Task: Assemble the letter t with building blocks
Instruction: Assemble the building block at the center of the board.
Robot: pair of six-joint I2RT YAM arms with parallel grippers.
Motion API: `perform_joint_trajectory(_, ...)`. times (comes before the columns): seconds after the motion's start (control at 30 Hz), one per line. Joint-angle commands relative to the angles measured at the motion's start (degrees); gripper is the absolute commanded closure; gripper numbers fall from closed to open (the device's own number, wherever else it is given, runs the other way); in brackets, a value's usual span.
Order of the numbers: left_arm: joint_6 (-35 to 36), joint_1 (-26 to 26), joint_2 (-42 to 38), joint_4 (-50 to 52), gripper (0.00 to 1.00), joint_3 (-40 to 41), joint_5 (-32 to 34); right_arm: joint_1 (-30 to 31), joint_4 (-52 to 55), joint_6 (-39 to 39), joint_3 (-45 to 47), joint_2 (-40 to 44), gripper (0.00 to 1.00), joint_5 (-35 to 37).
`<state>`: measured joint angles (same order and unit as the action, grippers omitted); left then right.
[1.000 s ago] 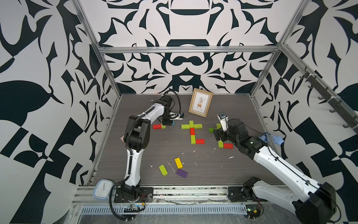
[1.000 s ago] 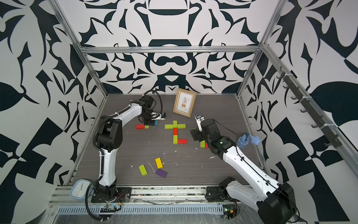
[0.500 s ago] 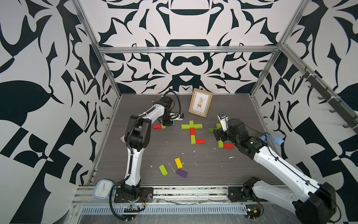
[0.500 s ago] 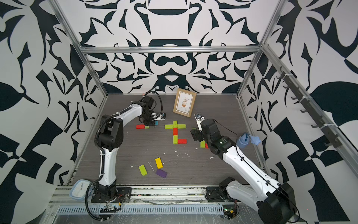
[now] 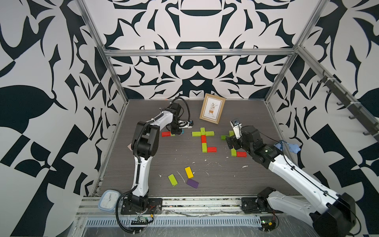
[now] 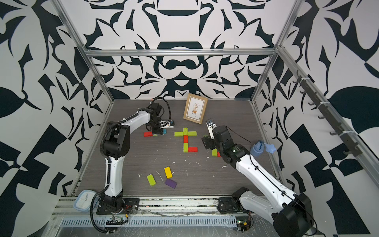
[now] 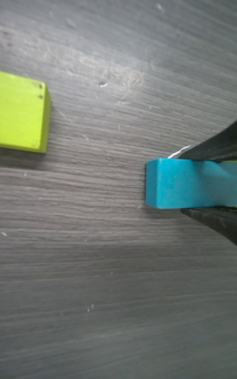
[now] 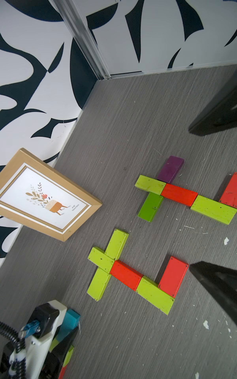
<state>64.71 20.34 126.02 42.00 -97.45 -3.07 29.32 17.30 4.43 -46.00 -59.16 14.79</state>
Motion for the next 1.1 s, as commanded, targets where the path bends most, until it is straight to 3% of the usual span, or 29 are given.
perform_joint_trajectory(0.0,0.72,-0.39,0.73,1.58,0.92,1.64,-1.50,-0.08,-1.04,-0.41,0.38,1.06,0.01,0.09)
perform_joint_trajectory(0.4,0.95,-0.83,-0.16,2.90,0.85,2.77,-2.35,-0.12,-1.07,-0.37,0.30,1.13,0.01,-0.07)
perform_joint_trajectory(1.07,1.74,-0.93,-0.60,4.94,0.83,3.66,-2.64,-0.06,-1.04,-0.46,0.40,1.41,0.01,-0.12)
